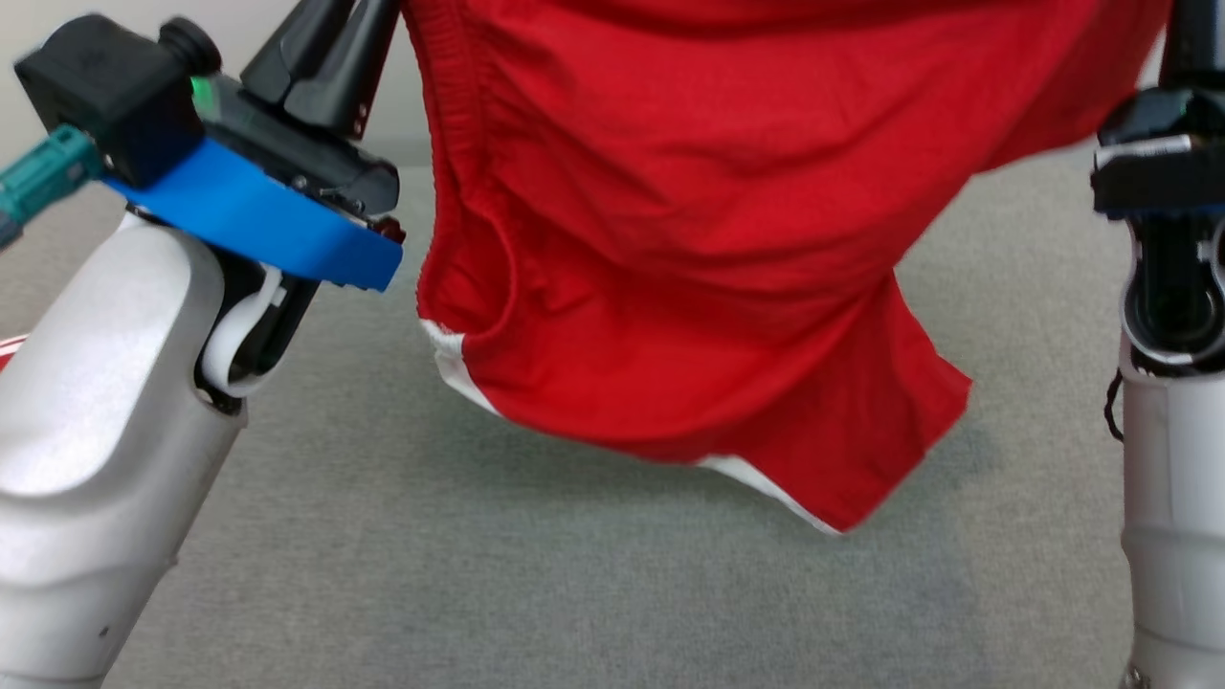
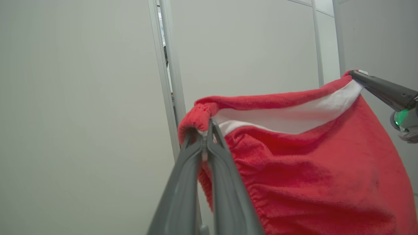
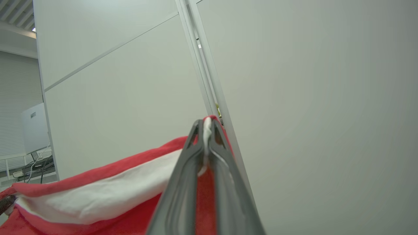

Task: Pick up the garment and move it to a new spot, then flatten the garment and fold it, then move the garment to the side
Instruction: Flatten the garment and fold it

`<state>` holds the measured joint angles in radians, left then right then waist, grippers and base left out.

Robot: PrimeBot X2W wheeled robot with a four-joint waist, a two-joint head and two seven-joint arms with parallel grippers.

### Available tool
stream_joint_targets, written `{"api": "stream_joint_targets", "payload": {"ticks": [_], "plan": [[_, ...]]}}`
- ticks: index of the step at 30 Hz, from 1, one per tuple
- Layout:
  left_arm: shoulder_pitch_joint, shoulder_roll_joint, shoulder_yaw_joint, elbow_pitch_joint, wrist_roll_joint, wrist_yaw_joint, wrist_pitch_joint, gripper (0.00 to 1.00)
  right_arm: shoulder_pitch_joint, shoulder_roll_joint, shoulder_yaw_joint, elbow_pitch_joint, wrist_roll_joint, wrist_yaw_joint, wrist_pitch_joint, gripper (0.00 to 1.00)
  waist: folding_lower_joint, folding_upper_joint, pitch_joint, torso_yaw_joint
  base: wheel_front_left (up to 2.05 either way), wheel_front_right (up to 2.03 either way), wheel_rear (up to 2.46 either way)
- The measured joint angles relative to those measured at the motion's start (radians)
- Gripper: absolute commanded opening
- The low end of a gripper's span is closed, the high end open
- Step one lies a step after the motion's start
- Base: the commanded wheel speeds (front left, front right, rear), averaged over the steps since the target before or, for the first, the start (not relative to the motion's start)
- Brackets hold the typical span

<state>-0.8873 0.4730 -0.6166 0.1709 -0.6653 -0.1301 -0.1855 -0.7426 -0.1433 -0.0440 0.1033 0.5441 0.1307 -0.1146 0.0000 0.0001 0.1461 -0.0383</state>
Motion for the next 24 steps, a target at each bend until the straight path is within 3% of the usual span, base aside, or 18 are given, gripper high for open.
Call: {"api": "stream_joint_targets", "payload": {"ticks": [6, 12, 15, 19, 24], "plan": [[-0.096, -0.057, 0.03, 0.146, -0.039, 0.0, -0.026, 0.0, -0.17, 0.023, -0.022, 0.164, -0.101, 0.0, -0.056, 0.0, 0.0002, 0.0, 0.112, -0.028, 0.0, 0.0, 0.0], [-0.195, -0.105, 0.04, 0.214, -0.053, 0.0, -0.064, 0.0, -0.281, 0.023, -0.018, 0.224, -0.178, 0.0, -0.132, 0.0, 0.0003, 0.0, 0.168, -0.03, 0.0, 0.0, 0.0], [-0.142, -0.104, -0.017, 0.256, -0.082, 0.0, -0.071, 0.0, -0.215, 0.022, -0.008, 0.251, -0.183, 0.0, -0.142, 0.0, 0.0002, 0.0, 0.161, -0.035, 0.0, 0.0, 0.0], [0.044, -0.105, -0.075, 0.335, -0.144, -0.002, -0.073, 0.0, -0.012, 0.026, -0.013, 0.309, -0.164, 0.0, -0.145, 0.0, 0.0002, 0.0, 0.146, -0.042, 0.0, 0.0, 0.0], [0.303, -0.155, -0.132, 0.403, -0.159, -0.002, -0.075, 0.0, 0.25, 0.05, -0.043, 0.361, -0.136, 0.001, -0.145, 0.0, 0.0, 0.0, 0.131, -0.036, 0.0, 0.0, 0.0]]}}
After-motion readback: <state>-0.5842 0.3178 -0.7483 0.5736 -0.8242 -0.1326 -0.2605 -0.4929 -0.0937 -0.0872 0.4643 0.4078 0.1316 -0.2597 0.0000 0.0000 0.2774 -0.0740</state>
